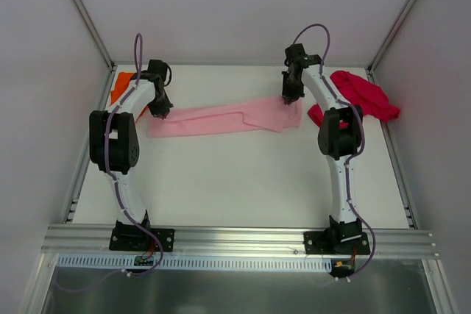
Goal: Fold and stack the t-shirts
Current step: Fold the other side of the tshirt into a rectangle
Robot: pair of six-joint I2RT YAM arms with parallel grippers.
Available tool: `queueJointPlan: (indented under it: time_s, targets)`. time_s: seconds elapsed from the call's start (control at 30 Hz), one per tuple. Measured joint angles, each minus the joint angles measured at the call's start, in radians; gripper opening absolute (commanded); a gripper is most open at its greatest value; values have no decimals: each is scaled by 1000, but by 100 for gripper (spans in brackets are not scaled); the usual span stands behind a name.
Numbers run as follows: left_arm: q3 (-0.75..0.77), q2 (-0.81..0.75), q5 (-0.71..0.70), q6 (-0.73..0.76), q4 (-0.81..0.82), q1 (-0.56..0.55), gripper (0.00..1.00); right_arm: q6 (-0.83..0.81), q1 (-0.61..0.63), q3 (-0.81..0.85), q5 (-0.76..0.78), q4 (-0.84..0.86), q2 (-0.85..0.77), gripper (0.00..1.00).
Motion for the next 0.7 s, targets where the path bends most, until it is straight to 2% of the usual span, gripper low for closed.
queueJointPlan:
  time_s: [0.17, 0.53, 0.57, 0.6, 0.67, 0.7]
  targets:
    - [42, 62, 1, -2, -6, -3, 0, 0, -14, 15, 0, 11, 0, 1]
    - [245, 175, 4, -2, -26, -13, 0, 1, -51, 32, 0, 29, 2, 1]
    - [257, 186, 4, -1, -29, -13, 7, 1, -52, 34, 0, 31, 4, 11]
    - [266, 195, 4, -2, -30, -13, 36, 1, -52, 38, 0, 32, 8, 27]
    - [277, 211, 2, -2, -37, -13, 57, 4, -53, 44, 5, 37, 15, 68]
    - [277, 217, 0, 1, -41, -12, 64, -2, -54, 45, 8, 39, 19, 75]
